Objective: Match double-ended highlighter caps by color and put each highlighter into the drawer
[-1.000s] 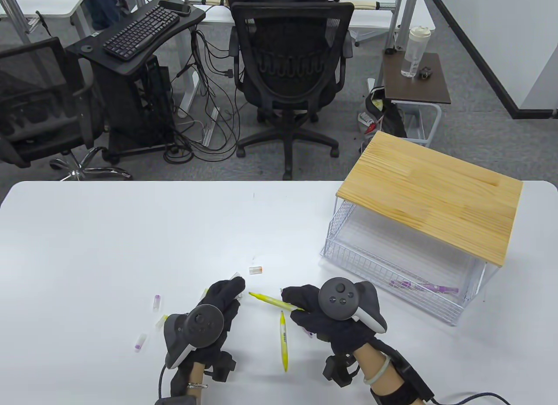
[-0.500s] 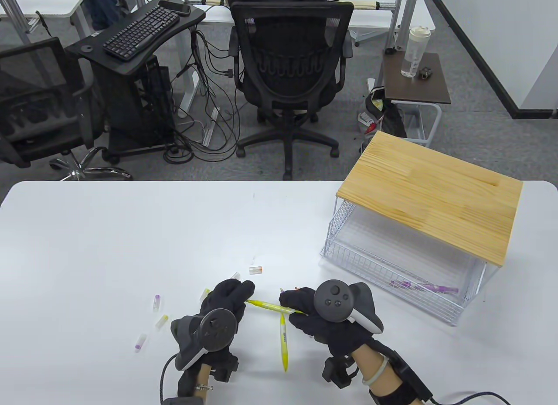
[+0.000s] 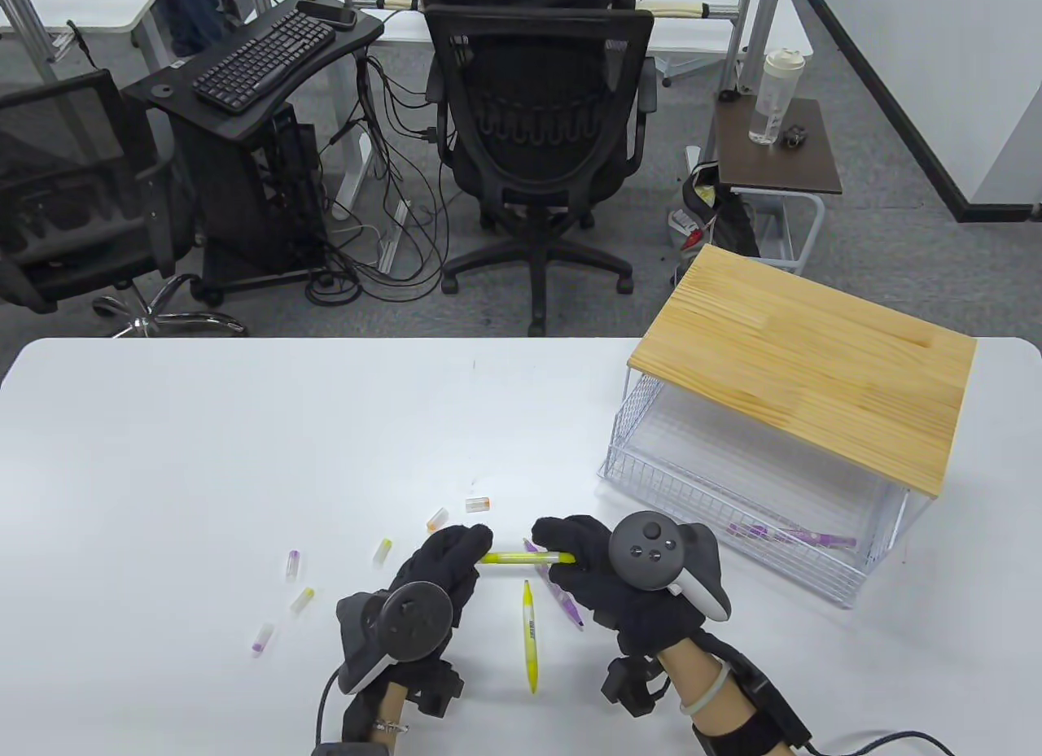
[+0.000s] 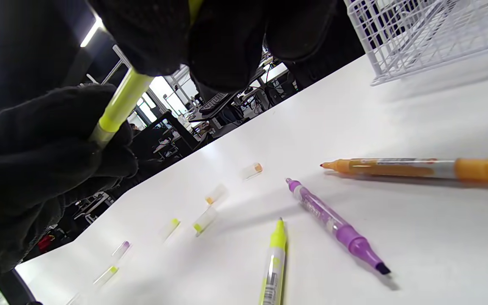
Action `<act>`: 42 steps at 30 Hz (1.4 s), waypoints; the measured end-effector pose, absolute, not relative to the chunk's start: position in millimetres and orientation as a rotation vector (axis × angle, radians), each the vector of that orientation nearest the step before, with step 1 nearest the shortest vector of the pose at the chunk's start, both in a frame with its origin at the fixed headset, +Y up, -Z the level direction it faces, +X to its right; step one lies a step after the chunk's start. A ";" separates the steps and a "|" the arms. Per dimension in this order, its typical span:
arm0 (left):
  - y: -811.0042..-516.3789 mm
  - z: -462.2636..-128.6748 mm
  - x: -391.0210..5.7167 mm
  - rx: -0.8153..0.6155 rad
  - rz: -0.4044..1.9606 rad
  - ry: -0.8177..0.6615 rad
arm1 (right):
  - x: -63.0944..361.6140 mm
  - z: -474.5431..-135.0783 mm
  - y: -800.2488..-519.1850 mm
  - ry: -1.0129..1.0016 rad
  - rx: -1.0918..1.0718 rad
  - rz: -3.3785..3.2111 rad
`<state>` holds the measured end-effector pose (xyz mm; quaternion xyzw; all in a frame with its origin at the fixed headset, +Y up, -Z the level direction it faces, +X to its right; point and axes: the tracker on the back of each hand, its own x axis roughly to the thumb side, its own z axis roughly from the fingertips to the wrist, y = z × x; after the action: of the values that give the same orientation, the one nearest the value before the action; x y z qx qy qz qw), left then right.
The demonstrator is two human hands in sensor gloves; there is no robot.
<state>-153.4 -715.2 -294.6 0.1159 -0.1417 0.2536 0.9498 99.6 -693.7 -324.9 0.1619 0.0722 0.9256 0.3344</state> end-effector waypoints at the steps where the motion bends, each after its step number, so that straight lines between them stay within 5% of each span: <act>1: -715.1 -294.8 -155.8 0.240 0.559 -0.290 | 101.0 -325.5 -693.8 0.172 0.417 2.426; 10: -710.7 -293.9 -167.1 0.234 0.735 -0.339 | 100.5 -325.1 -696.7 0.145 0.423 2.476; 24: -709.8 -290.5 -156.0 0.245 0.650 -0.361 | 104.9 -332.5 -703.9 0.258 0.420 2.430; 31: -714.1 -292.4 -143.7 0.193 0.637 -0.334 | 75.6 -315.9 -711.1 -0.031 0.381 2.820; 42: -704.3 -286.2 -134.7 0.116 0.764 -0.427 | 66.6 -296.4 -694.1 -0.187 0.436 2.826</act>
<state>-134.7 -704.3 -286.2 0.0562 -0.2066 0.3698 0.9041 66.6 -694.1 -296.4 0.1506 -0.0647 0.9769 0.1374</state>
